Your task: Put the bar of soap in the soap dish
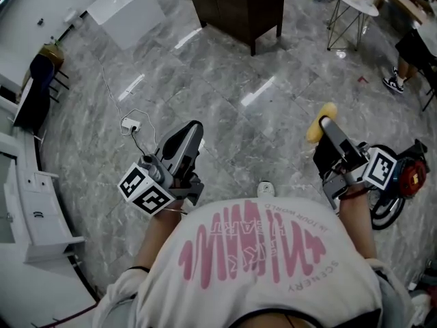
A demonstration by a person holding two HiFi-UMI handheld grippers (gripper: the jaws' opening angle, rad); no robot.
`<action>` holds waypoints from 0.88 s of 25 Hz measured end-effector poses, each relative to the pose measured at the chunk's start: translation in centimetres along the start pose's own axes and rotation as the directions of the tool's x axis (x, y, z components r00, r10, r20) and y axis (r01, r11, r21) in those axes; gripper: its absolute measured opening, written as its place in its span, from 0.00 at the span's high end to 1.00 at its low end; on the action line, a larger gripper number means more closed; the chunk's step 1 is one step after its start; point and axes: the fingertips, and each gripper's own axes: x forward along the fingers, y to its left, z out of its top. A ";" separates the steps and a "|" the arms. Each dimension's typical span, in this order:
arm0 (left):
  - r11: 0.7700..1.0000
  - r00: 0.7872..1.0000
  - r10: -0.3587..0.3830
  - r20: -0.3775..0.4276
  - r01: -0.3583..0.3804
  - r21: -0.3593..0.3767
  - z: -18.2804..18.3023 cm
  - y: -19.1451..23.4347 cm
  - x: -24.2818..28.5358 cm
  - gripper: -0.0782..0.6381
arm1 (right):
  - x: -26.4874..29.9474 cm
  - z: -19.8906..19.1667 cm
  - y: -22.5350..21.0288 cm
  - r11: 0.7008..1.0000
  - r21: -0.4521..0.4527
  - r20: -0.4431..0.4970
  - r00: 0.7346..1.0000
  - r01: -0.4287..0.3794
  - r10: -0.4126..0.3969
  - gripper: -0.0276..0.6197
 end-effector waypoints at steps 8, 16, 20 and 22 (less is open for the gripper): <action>0.997 0.997 0.072 -0.007 -0.072 -0.005 -1.2 4.0 6.8 0.88 | 3.2 6.9 -5.2 1.000 0.018 -0.043 0.999 0.003 -0.002 0.66; 0.995 0.995 0.092 -0.034 -0.093 -0.022 -2.4 6.0 10.4 0.88 | 4.7 9.1 -8.8 0.998 0.057 -0.071 0.997 0.025 -0.021 0.66; 0.994 0.994 0.103 -0.040 -0.103 -0.021 -2.7 6.8 11.7 0.88 | 4.9 10.3 -10.4 0.997 0.067 -0.063 0.997 0.037 -0.033 0.66; 0.995 0.995 0.098 -0.035 -0.099 -0.025 -2.7 7.0 12.3 0.88 | 5.1 10.7 -10.8 0.997 0.067 -0.069 0.997 0.040 -0.035 0.66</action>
